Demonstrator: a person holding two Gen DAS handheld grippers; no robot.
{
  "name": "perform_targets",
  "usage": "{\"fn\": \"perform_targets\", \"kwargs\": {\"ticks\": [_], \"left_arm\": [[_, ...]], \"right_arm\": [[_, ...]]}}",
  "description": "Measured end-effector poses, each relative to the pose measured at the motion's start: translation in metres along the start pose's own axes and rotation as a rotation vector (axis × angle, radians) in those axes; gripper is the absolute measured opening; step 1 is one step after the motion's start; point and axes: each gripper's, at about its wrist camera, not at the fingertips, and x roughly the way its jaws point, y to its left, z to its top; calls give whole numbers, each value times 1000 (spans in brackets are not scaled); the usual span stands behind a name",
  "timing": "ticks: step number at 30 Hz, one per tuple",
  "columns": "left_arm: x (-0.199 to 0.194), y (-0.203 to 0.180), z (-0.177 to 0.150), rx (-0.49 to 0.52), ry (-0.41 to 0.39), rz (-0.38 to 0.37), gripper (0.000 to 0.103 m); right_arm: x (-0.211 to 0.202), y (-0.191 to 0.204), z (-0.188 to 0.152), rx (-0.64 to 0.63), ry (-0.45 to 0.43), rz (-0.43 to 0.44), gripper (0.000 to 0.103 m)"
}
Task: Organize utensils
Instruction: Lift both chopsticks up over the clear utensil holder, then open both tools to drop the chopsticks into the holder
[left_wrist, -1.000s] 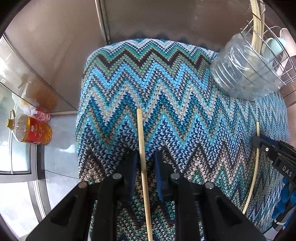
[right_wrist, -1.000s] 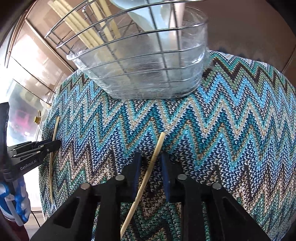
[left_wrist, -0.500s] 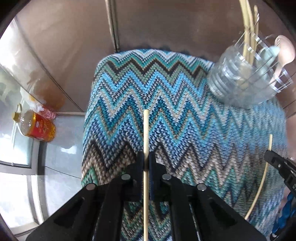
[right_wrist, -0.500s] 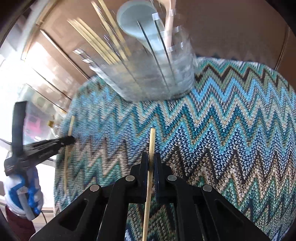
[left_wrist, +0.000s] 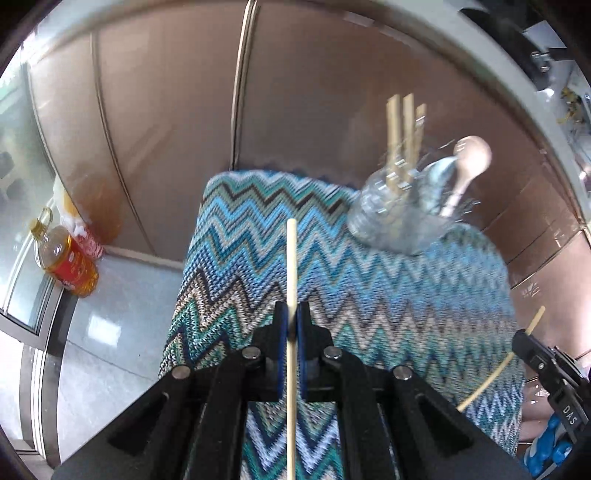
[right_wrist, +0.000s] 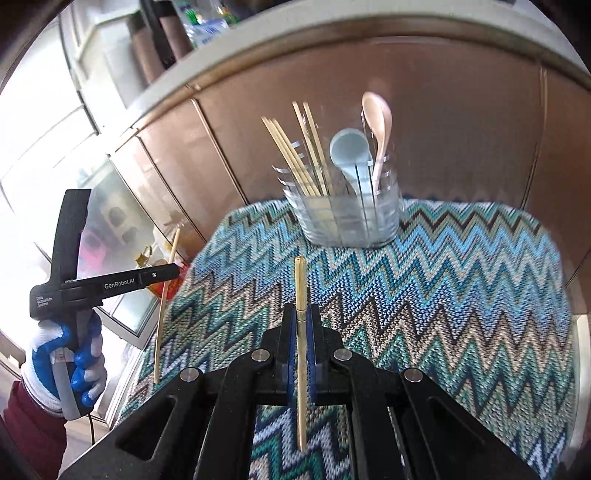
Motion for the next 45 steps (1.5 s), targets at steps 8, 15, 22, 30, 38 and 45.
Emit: {"fn": "perform_targets", "kwargs": {"ticks": [8, 15, 22, 30, 38, 45], "left_arm": [[-68, -43, 8, 51, -148, -68, 4], [-102, -71, 39, 34, -281, -116, 4], [-115, -93, 95, -15, -458, -201, 4], [-64, -95, 150, -107, -600, -199, 4], [6, -92, 171, -147, -591, -178, 4], [47, -92, 162, -140, -601, -125, 5]], "right_arm": [[-49, 17, 13, -44, -112, -17, 5], [-66, 28, 62, -90, -231, -12, 5], [-67, 36, 132, -144, -394, 14, 5], [-17, 19, 186, -158, -448, -3, 5], [37, 8, 193, -211, -401, -23, 5], [63, 0, 181, -208, -367, -35, 10]]}}
